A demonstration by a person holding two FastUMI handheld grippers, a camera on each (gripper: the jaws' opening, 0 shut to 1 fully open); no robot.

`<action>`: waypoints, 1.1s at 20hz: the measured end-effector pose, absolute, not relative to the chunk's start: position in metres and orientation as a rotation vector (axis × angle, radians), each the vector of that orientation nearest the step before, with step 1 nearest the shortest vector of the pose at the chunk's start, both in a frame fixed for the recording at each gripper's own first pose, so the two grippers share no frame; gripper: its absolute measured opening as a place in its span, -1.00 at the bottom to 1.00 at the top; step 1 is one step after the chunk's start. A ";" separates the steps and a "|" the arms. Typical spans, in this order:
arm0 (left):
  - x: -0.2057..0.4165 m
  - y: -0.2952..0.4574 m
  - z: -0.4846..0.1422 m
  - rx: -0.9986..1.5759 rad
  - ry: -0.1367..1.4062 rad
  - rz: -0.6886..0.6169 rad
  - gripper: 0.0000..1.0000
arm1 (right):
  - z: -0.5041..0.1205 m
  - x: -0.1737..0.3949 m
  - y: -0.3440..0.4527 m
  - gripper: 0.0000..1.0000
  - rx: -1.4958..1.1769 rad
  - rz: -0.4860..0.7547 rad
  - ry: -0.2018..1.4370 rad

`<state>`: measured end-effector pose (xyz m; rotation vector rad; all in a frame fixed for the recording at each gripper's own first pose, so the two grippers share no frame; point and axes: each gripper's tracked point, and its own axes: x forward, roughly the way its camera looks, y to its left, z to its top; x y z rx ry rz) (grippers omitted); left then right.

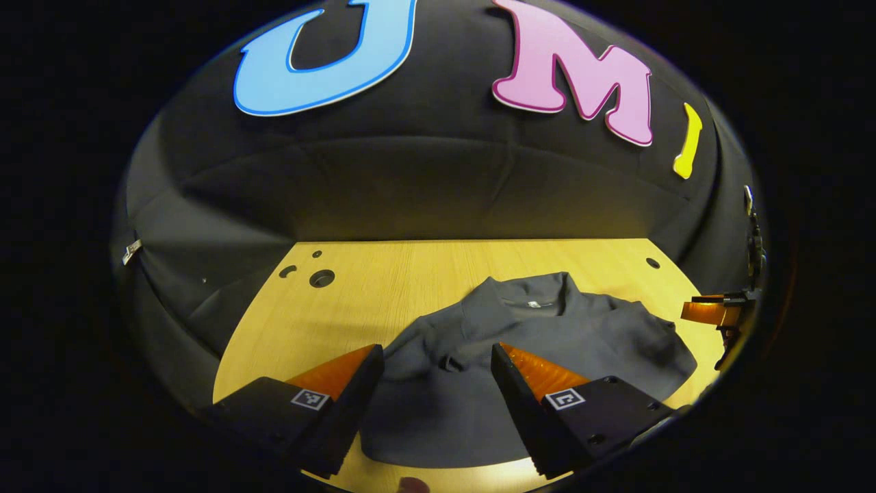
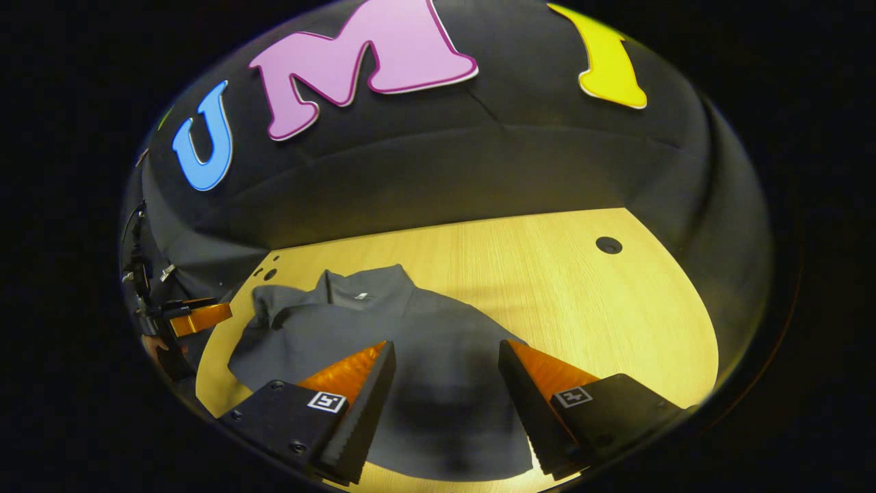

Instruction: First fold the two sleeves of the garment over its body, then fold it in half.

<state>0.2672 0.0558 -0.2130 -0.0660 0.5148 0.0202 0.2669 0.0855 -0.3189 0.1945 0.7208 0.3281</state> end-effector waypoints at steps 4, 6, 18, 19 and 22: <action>0.233 0.051 -0.193 -0.081 0.476 0.016 0.96 | -0.287 0.242 0.087 0.88 0.186 0.348 0.679; 0.212 0.046 -0.182 -0.082 0.452 0.015 0.96 | -0.271 0.228 0.084 0.88 0.183 0.350 0.651; 0.085 0.004 -0.176 -0.095 0.440 -0.044 0.94 | -0.230 0.137 0.071 0.88 0.155 0.374 0.562; 0.077 0.001 -0.180 -0.093 0.451 -0.053 0.94 | -0.231 0.131 0.073 0.88 0.147 0.385 0.559; 0.056 -0.010 -0.189 -0.099 0.483 -0.067 0.94 | -0.236 0.115 0.074 0.88 0.140 0.396 0.561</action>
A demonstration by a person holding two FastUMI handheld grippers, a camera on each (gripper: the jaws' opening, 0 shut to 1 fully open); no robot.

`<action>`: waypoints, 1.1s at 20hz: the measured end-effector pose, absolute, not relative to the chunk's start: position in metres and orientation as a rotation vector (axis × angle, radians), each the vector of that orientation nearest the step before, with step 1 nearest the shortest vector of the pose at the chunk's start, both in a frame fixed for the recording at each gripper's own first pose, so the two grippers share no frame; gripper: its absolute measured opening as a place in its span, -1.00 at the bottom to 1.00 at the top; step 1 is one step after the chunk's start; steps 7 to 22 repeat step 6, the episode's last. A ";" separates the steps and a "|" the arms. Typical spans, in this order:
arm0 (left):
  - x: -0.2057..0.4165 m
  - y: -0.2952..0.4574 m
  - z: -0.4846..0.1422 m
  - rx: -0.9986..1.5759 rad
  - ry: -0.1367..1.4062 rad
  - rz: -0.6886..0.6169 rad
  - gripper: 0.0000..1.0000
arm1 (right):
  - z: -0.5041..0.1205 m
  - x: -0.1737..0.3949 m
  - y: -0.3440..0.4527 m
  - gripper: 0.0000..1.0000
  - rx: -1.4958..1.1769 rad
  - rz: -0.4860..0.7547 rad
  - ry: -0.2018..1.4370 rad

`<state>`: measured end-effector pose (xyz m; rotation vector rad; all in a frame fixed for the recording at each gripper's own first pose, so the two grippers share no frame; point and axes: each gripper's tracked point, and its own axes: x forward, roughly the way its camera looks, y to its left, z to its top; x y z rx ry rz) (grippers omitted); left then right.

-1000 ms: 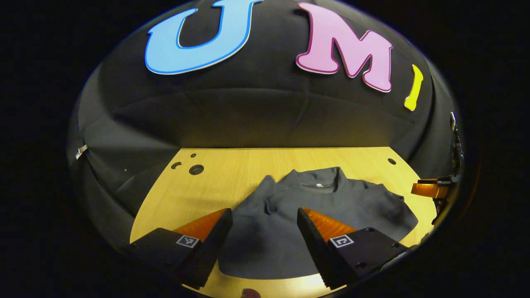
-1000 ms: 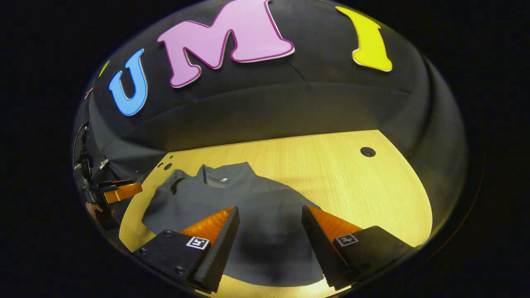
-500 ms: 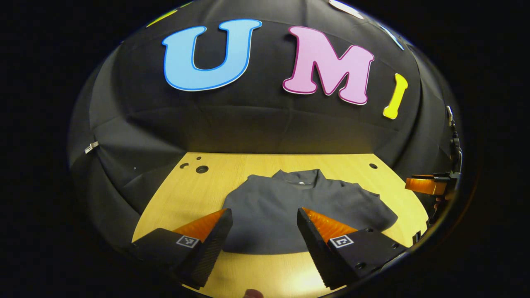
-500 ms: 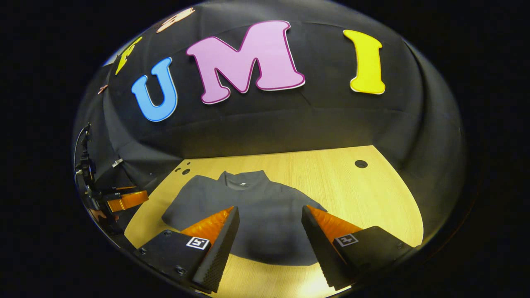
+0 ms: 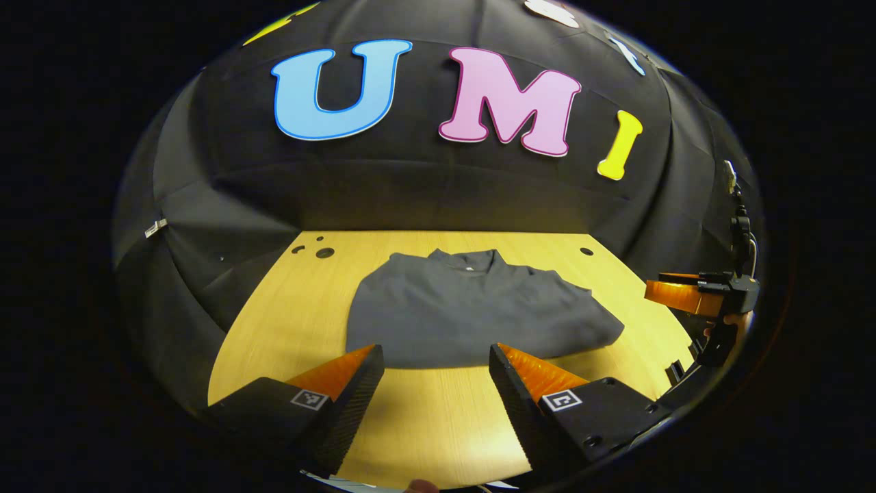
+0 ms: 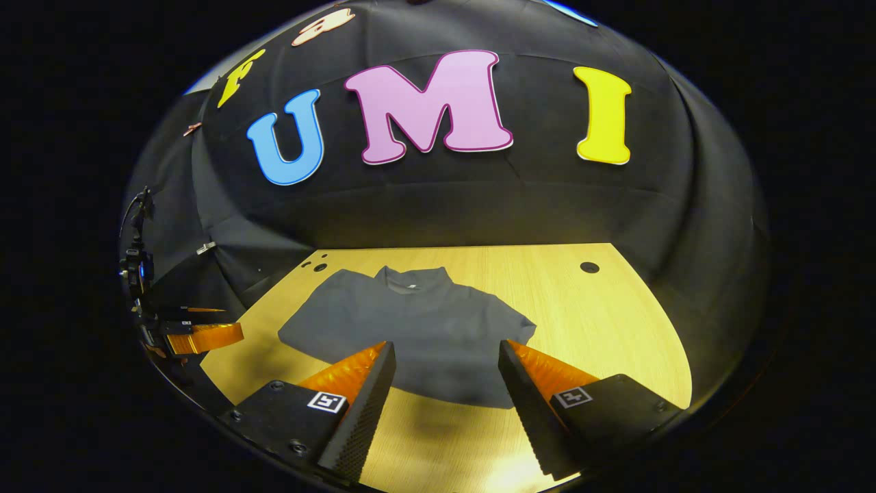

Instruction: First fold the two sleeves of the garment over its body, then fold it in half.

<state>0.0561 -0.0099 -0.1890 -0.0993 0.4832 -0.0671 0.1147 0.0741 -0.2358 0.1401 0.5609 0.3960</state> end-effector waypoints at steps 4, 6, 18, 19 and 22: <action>0.047 -0.020 -0.191 -0.094 0.492 -0.074 0.94 | -0.247 0.100 0.072 0.87 0.200 0.379 0.616; 0.047 -0.019 -0.194 -0.085 0.501 -0.057 0.95 | -0.255 0.098 0.071 0.88 0.188 0.395 0.647; 0.047 -0.019 -0.194 -0.085 0.501 -0.057 0.95 | -0.255 0.098 0.071 0.88 0.188 0.395 0.647; 0.047 -0.019 -0.194 -0.085 0.501 -0.057 0.95 | -0.255 0.098 0.071 0.88 0.188 0.395 0.647; 0.047 -0.019 -0.194 -0.085 0.501 -0.057 0.95 | -0.255 0.098 0.071 0.88 0.188 0.395 0.647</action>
